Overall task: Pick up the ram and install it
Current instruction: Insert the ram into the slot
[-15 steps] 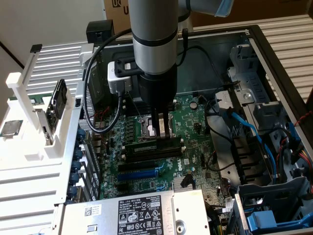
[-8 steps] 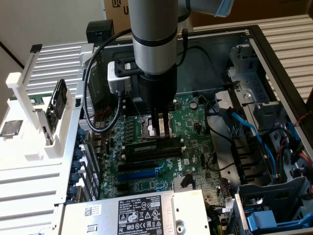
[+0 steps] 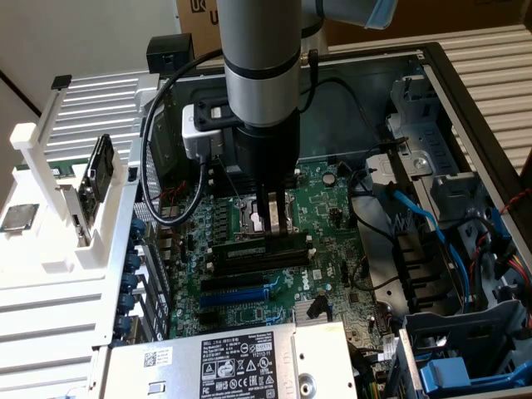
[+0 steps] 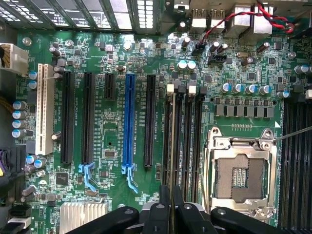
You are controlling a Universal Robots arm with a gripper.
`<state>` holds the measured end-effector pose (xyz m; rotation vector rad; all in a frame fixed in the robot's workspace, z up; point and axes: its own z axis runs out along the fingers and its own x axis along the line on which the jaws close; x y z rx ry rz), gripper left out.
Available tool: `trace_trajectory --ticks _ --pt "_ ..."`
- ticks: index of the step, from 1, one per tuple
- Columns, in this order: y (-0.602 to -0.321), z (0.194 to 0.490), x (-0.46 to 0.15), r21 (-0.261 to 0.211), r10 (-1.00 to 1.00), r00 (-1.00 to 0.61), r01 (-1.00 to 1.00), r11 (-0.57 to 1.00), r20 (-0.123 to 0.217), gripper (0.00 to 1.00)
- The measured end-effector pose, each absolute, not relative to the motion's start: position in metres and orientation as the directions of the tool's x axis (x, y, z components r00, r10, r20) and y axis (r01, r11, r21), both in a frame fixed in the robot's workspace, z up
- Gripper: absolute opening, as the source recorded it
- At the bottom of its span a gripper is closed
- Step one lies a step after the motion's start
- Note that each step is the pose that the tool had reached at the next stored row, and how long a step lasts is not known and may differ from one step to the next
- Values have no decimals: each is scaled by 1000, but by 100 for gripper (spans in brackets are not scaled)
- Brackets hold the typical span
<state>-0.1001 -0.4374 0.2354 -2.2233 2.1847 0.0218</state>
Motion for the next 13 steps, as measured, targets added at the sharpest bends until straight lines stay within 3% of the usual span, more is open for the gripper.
trace_trajectory --ticks 13 --pt "-437 234 -100 -8 -999 18 -1000 -17 -27 13"
